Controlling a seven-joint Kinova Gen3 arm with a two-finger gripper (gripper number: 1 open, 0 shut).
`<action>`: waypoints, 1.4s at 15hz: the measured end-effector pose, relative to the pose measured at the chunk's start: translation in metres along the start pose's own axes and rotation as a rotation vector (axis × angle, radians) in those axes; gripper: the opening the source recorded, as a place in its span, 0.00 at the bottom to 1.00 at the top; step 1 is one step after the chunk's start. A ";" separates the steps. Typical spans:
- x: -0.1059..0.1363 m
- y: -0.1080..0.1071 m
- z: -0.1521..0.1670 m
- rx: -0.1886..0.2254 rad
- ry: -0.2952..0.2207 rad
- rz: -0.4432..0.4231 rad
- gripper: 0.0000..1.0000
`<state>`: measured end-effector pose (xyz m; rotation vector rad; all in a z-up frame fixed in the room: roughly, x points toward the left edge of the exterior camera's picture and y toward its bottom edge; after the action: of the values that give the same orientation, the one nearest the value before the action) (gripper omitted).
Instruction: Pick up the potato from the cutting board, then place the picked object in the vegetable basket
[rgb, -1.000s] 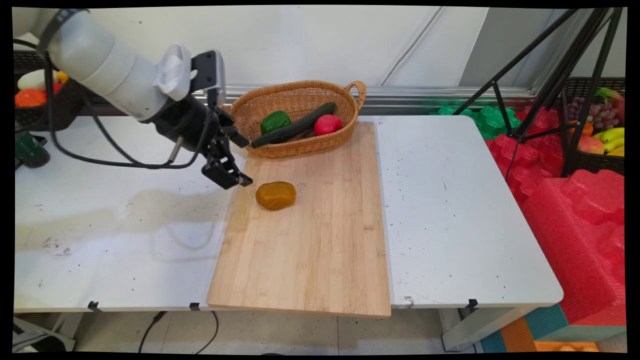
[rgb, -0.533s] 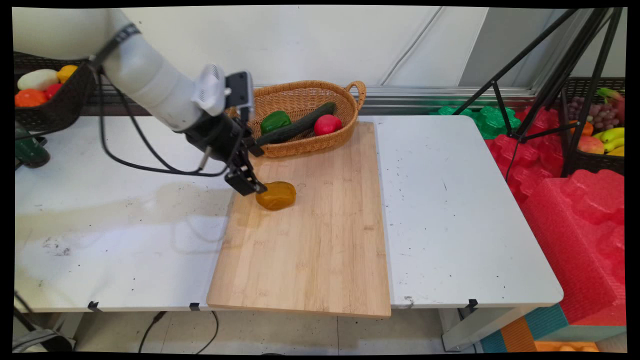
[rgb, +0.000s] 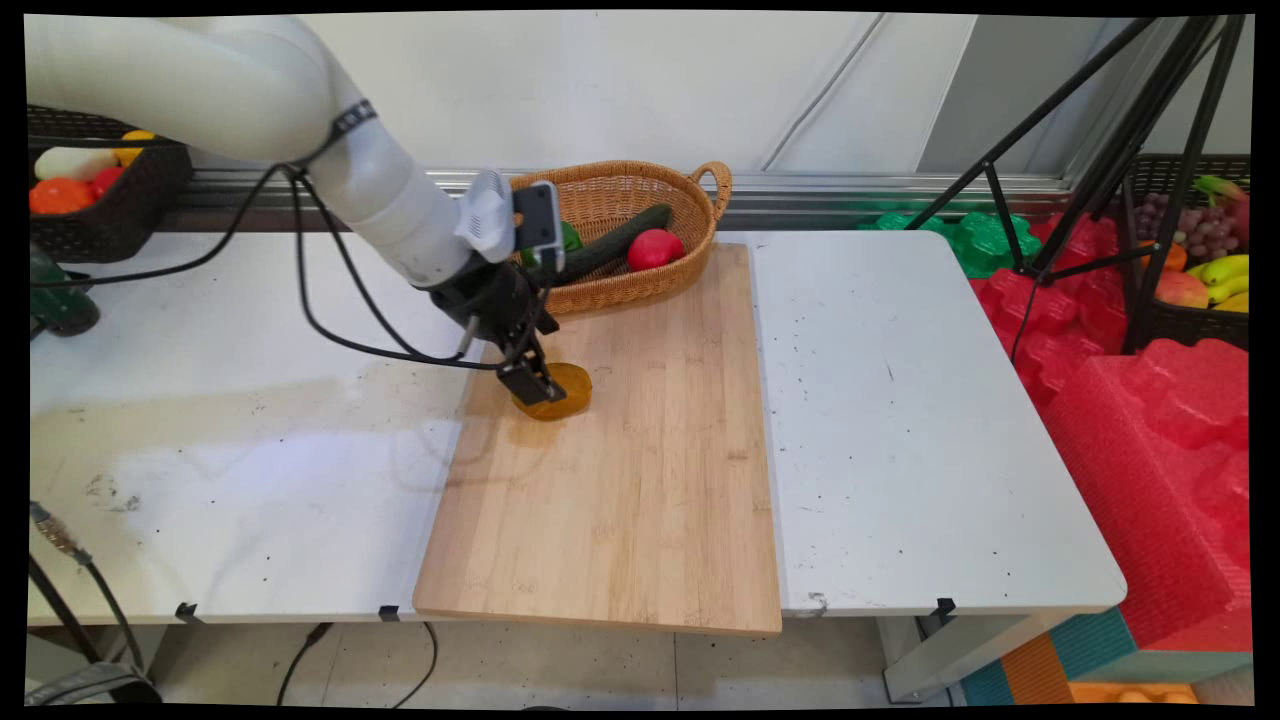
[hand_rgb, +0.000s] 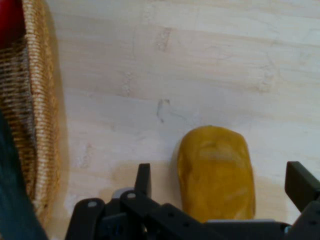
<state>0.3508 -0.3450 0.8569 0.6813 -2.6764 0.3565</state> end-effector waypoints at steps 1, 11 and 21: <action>0.001 -0.002 0.008 -0.003 -0.007 -0.005 1.00; 0.004 -0.009 0.055 -0.042 -0.054 -0.025 1.00; -0.010 0.003 0.042 -0.049 -0.048 -0.031 0.00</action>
<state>0.3458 -0.3524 0.8149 0.7241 -2.7071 0.2692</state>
